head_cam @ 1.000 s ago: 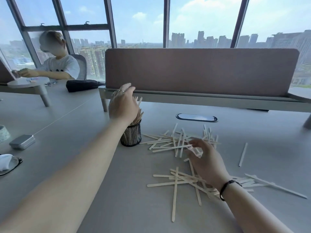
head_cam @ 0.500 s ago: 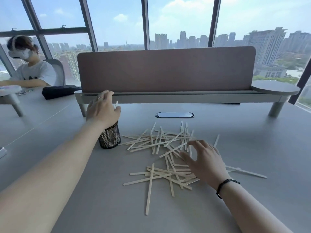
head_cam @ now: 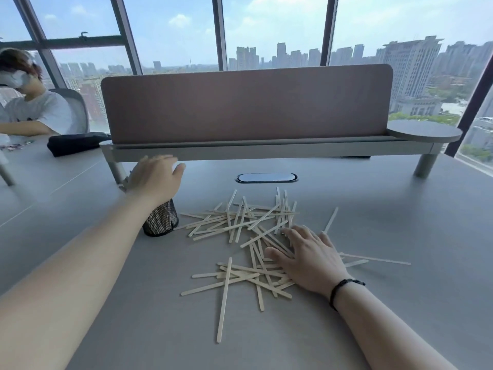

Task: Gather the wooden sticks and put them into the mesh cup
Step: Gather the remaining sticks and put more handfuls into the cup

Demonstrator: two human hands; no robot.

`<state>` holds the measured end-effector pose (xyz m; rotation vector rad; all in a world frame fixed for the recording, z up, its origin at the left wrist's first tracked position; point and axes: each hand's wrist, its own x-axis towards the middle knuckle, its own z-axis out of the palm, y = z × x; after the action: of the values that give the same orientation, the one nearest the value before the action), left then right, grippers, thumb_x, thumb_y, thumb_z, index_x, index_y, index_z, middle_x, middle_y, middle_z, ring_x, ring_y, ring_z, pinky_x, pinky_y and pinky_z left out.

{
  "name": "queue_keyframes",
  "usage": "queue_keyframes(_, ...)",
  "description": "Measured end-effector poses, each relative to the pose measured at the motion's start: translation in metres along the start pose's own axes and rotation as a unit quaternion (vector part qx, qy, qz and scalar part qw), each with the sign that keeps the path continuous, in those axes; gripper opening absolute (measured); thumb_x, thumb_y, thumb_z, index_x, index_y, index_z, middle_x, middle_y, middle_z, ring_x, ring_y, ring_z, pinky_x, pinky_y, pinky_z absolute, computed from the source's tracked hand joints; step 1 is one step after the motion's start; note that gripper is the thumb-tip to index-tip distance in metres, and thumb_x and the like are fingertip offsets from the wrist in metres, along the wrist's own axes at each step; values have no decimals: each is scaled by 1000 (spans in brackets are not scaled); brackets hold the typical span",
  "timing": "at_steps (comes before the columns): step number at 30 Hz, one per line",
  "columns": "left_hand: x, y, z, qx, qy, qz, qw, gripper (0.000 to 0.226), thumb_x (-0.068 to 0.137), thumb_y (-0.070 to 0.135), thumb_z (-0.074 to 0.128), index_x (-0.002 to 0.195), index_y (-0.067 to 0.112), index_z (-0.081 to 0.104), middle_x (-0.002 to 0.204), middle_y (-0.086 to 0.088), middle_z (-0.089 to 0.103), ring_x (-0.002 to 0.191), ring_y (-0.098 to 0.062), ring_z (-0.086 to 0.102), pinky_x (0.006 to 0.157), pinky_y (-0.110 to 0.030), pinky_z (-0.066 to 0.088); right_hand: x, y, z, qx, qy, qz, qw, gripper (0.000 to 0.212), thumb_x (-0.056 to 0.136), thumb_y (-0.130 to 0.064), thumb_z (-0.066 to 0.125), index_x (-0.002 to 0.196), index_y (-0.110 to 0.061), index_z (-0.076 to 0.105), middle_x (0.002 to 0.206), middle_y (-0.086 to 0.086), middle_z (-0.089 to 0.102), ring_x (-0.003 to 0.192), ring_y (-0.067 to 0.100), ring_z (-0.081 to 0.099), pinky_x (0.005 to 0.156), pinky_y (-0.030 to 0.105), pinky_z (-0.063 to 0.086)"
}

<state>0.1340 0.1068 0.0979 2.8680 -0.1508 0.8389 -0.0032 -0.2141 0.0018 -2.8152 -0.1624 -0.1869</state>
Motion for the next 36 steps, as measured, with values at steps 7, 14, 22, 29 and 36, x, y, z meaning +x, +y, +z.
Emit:
queue_keyframes(7, -99, 86, -4, -104, -169, 208, 958, 88, 82, 83, 42, 154, 34, 33, 167, -1, 17, 153, -22, 13, 120, -37, 10, 0, 5, 0, 121, 21, -19, 992, 80, 76, -88, 36, 136, -38, 51, 143, -11, 50, 132, 18, 48, 109, 36, 38)
queue_keyframes(14, -152, 87, 26, -144, -333, 161, 918, 115, 57, 97, 55, 150, 60, -2, 165, 19, -15, 154, -16, -13, 124, -50, 8, -14, 19, -18, -18, 21, 37, 999, 98, 65, -100, 24, 145, -43, 34, 158, -7, 33, 151, 16, 15, 123, 51, 3)
queue_keyframes(22, -155, 88, 28, -172, -212, 63, 960, 69, 85, 74, 51, 139, 32, 54, 157, 10, 39, 144, -15, 36, 113, -37, 36, -22, 24, -17, 3, -51, 107, 993, 100, 66, -96, 9, 146, -43, 34, 159, -7, 29, 152, 18, 10, 121, 53, 1)
queue_keyframes(29, -147, 107, 35, -141, -79, 15, 987, 20, 99, 41, 54, 111, 30, 65, 102, 2, 72, 96, -26, 67, 70, -35, 47, -23, -40, 0, 120, -44, -52, 990, 71, 82, -81, 42, 144, -46, 35, 159, -13, 30, 146, 7, 25, 122, 36, 14)
queue_keyframes(36, -142, 85, 49, -123, 3, -2, 992, 12, 96, 29, 58, 95, 24, 68, 76, -1, 73, 73, -33, 69, 62, -35, 44, -33, -12, -11, 61, -112, -128, 983, 113, 50, -94, 61, 147, -61, 13, 165, -15, 8, 152, 4, -3, 124, 46, -6)
